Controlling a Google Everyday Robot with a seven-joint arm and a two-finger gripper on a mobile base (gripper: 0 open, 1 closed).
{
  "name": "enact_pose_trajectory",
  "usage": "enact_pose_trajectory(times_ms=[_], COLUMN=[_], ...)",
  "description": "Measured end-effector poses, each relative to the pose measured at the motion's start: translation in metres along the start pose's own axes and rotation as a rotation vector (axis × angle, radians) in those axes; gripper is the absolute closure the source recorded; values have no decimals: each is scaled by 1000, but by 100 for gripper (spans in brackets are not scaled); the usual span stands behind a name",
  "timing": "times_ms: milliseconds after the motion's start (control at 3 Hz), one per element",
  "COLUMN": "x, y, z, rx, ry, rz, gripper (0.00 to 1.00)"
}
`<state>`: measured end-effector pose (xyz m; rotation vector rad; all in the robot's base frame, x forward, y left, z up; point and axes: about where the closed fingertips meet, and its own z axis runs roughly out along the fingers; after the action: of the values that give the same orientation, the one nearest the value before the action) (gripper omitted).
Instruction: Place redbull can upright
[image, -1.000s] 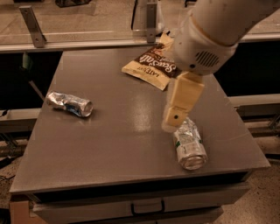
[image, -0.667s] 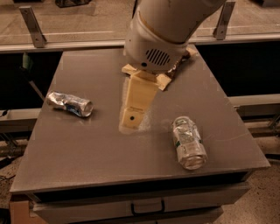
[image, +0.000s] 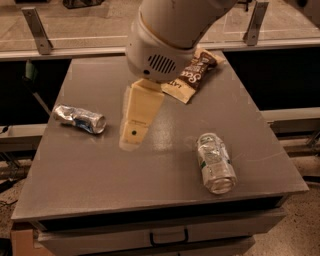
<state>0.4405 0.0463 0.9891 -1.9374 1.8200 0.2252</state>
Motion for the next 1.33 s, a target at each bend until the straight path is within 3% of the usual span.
enact_pose_trajectory(times_ms=[667, 1000, 1333], x=[-83, -106, -111], y=[-26, -43, -66], z=[71, 120, 161], rx=[-42, -49, -32], ry=[-59, -39, 9], rz=[14, 68, 132], gripper=[0, 0, 0])
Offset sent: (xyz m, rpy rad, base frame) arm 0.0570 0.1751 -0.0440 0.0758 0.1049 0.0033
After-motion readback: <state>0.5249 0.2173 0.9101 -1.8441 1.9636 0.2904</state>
